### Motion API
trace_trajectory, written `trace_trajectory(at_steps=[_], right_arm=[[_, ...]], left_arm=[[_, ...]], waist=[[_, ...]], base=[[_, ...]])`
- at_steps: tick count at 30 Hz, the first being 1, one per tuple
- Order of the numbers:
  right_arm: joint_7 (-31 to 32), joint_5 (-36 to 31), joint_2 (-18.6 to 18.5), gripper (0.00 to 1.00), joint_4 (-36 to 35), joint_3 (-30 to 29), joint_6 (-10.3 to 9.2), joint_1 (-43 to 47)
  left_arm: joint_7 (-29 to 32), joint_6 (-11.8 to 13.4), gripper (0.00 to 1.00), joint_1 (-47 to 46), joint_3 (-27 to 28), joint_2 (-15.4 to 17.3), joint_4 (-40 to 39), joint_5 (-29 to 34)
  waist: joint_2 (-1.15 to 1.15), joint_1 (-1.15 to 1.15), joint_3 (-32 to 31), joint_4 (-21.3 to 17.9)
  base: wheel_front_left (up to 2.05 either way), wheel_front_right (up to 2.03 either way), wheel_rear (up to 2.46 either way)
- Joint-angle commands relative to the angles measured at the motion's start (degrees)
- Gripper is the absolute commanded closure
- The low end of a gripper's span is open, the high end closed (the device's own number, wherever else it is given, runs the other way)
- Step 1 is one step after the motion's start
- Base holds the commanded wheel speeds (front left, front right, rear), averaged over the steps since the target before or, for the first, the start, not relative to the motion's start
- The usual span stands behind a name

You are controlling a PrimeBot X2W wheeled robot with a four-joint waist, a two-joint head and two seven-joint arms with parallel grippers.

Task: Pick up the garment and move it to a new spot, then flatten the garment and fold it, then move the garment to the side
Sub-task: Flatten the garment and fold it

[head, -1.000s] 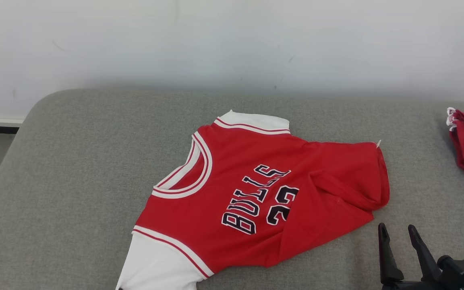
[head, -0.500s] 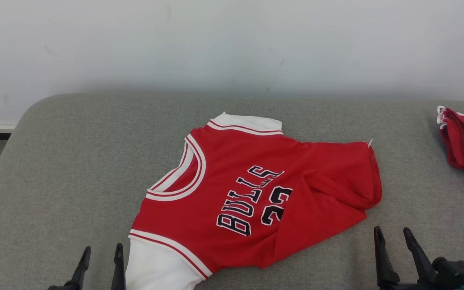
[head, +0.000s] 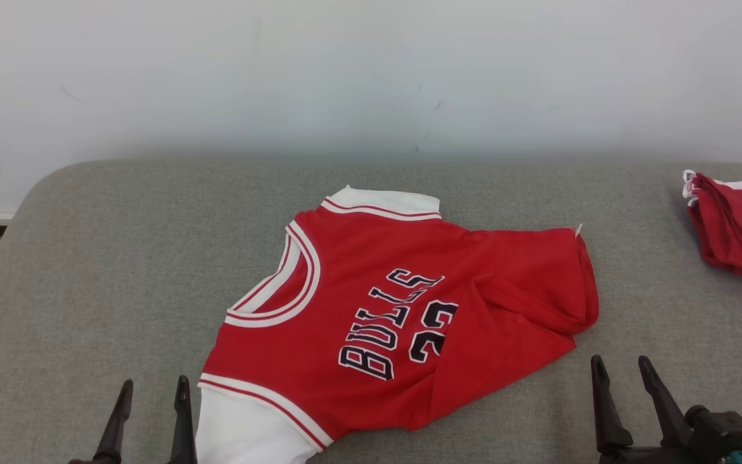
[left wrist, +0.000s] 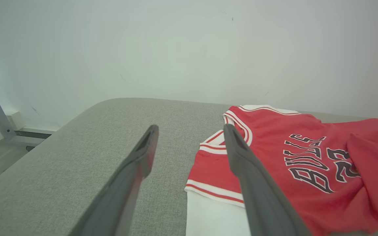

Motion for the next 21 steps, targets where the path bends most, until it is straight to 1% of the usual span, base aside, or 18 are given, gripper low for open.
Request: trace_trajectory(at_steps=[1,6,11,16,21], right_arm=[[-0.31,0.01,-0.37,0.00,0.13,0.29,-0.15,-0.58],[0.37,-0.31,-0.82,0.00,0.93,1.64,-0.15,-2.16],[1.38,-0.88,-1.90,0.00,3.59,3.51,-0.15,-5.45],[2.13,-0.93,-3.46,0.00,9.06,4.90,-0.15,-10.39],[2.25,-0.98,-4.50,0.00,16.14,6.12,-0.15,-15.39]], left_arm=[[-0.17,-0.27,0.00,0.46,0.02,-0.23,-0.20,0.54],[-0.17,-0.58,0.00,-0.45,0.16,-0.47,-0.14,1.07],[-0.17,-0.99,0.00,-1.43,-0.02,-0.63,-0.12,1.20],[-0.17,-1.03,0.00,-2.50,-0.25,-0.75,-0.02,0.90],[-0.17,-1.29,0.00,-3.36,-0.36,-0.87,0.72,0.50]], waist=[[0.00,0.00,0.11,-0.02],[0.00,0.00,0.72,0.18],[0.00,0.00,1.56,1.10],[0.00,0.00,2.50,3.00],[0.00,0.00,3.61,5.29]], base=[[0.00,0.00,0.00],[0.00,0.00,0.00],[0.00,0.00,0.00],[0.00,0.00,0.00],[0.00,0.00,0.00]])
